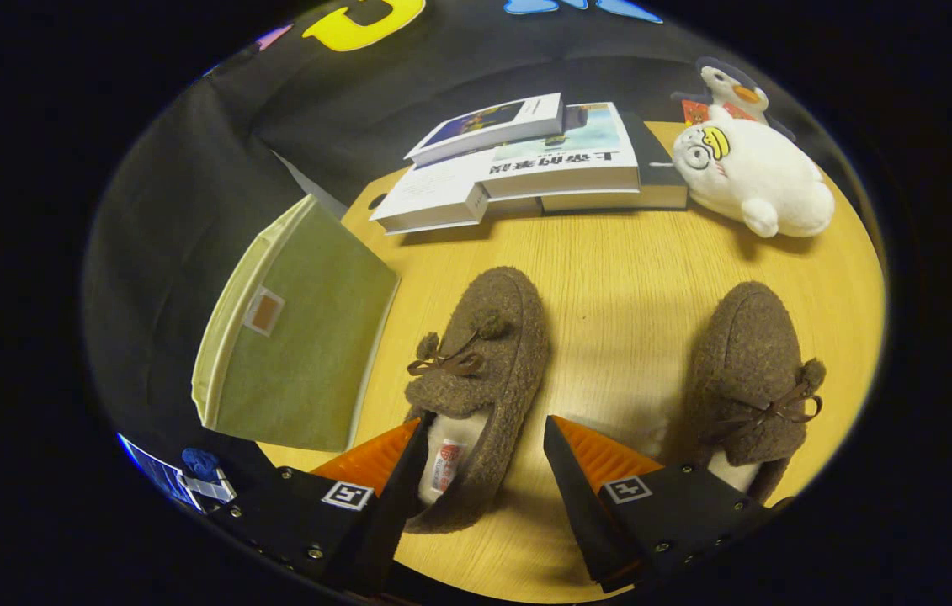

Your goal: Open the storage box then place both shoes into the box .Put the left shoe in first, then the right shoe, with the right side of both shoes facing outward in a uniform manner.

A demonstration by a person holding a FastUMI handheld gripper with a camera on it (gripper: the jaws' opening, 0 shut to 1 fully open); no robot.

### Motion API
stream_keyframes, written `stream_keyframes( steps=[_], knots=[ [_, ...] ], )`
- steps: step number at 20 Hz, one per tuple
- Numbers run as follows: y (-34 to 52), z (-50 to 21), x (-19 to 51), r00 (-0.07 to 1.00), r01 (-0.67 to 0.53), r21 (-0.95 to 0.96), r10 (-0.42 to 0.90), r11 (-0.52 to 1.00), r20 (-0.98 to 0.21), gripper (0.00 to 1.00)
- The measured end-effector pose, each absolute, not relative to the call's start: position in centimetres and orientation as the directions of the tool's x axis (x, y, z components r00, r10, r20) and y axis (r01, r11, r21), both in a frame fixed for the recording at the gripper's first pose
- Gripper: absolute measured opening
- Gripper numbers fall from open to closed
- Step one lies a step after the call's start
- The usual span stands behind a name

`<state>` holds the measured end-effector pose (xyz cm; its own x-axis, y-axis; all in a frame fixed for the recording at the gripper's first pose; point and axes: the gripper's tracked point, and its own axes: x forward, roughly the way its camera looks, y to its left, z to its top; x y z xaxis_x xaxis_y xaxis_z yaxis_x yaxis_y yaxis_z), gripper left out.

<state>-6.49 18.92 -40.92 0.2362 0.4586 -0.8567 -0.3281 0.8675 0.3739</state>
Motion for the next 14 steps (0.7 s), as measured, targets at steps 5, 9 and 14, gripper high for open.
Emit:
stream_keyframes(
  steps=[5, 9, 14],
  knots=[
    [18.7, -43.5, -5.1, 0.220, -0.252, 0.320, 0.376, 0.913, -0.900, 0.72],
    [19.5, -43.8, -5.9, 0.140, -0.150, 0.342, 0.362, 0.928, -0.921, 0.38],
    [19.6, -43.3, -6.3, 0.107, -0.241, 0.302, 0.335, 0.922, -0.936, 0.03]
  ],
)
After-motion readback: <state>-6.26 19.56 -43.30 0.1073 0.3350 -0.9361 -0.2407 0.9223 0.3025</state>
